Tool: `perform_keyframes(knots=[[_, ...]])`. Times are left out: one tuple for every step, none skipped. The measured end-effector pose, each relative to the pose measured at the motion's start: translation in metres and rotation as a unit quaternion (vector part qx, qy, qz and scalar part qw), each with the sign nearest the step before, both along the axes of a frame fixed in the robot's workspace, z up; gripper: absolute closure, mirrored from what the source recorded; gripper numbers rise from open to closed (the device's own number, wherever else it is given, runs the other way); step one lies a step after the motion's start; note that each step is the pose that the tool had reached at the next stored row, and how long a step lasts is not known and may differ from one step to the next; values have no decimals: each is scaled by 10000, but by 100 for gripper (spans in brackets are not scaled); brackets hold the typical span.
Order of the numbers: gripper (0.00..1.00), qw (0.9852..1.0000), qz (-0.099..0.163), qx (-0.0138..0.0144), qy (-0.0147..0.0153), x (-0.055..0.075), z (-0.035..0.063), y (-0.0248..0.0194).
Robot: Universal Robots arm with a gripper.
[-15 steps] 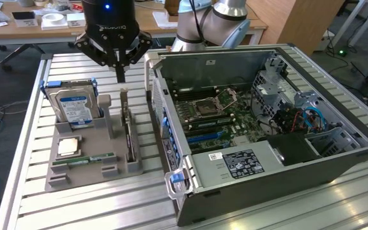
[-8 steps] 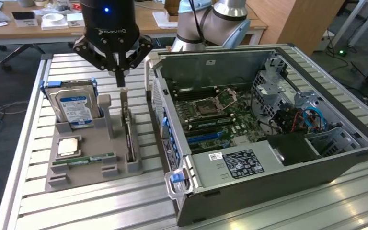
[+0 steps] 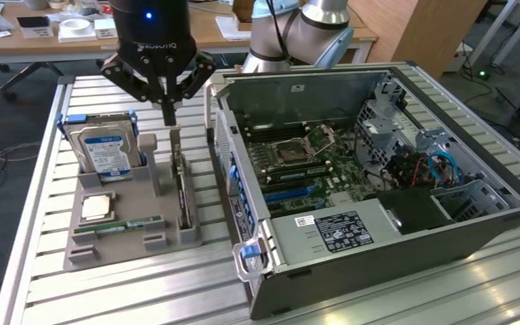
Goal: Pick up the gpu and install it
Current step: 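Reach for the gpu, then pick up the gpu and move the gpu toward the slot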
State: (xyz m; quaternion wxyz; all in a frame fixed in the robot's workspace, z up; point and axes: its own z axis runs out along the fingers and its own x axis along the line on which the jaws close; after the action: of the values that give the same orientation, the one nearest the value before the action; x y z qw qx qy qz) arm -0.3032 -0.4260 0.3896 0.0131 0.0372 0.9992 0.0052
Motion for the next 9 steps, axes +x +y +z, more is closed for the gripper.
perform_keyframes(knots=[[89, 10000, 0, 0, 0, -3, 0, -2], [89, 10000, 1, 0, -1, -4, -1, -3], [89, 10000, 1, -1, 0, -4, 0, -3], [89, 10000, 1, -1, 0, -4, -1, -3], [89, 10000, 0, -1, 0, -5, -1, -3], [89, 10000, 0, -1, 0, -5, -1, -3], [89, 10000, 0, -1, 0, -5, -1, -3], [89, 10000, 0, -1, 0, -5, 0, -3], [89, 10000, 0, -1, 0, -5, -1, -3]])
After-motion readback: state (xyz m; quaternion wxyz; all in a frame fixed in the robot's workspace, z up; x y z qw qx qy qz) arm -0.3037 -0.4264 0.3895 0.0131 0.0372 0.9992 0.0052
